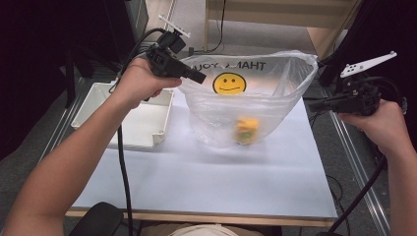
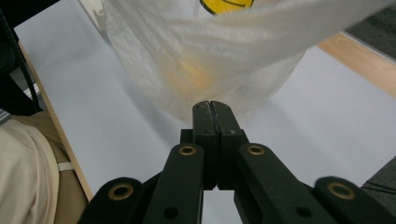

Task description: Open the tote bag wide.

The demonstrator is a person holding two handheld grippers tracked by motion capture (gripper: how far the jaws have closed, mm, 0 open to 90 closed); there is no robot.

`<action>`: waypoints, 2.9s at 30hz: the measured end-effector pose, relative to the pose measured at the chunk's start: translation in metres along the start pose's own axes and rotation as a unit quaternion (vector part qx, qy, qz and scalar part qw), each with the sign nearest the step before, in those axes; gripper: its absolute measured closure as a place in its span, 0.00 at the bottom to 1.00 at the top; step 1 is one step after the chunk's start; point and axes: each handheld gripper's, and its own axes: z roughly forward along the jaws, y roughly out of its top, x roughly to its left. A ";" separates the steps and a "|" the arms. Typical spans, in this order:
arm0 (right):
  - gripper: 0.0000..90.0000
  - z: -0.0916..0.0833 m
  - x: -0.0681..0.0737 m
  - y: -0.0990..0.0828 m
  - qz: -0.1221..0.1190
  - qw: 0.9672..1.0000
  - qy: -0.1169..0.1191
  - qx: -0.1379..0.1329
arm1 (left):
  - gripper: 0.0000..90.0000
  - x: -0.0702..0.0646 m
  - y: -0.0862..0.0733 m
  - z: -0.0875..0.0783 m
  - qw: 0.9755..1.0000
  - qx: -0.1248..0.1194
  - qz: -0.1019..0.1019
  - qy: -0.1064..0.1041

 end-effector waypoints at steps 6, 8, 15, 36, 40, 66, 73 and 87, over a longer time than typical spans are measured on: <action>1.00 -0.015 0.004 0.032 -0.019 1.000 -0.008 -0.011 | 1.00 0.007 0.019 0.004 1.000 0.010 -0.014 0.008; 1.00 -0.015 0.004 0.044 -0.025 1.000 -0.009 -0.010 | 1.00 0.011 0.027 0.008 1.000 0.012 -0.017 0.012; 1.00 -0.004 0.003 0.083 -0.044 0.999 -0.010 0.003 | 1.00 0.019 0.049 0.017 1.000 0.010 -0.017 0.018; 1.00 0.097 0.009 0.159 -0.060 0.997 0.014 0.050 | 1.00 0.031 0.061 0.067 0.999 0.021 -0.026 0.022; 1.00 0.112 0.002 0.156 -0.039 0.997 -0.004 0.060 | 1.00 0.033 0.054 0.080 0.999 0.031 -0.024 0.024; 1.00 0.117 0.005 0.092 -0.008 0.998 -0.014 0.069 | 0.97 0.029 -0.001 0.113 0.999 0.040 -0.035 -0.012; 1.00 0.110 0.013 0.079 -0.005 0.999 -0.015 0.051 | 0.97 0.027 -0.010 0.117 0.998 0.043 -0.028 -0.020; 1.00 0.108 0.007 0.047 0.023 0.998 -0.029 0.059 | 0.96 0.034 -0.036 0.129 0.997 0.058 -0.041 -0.023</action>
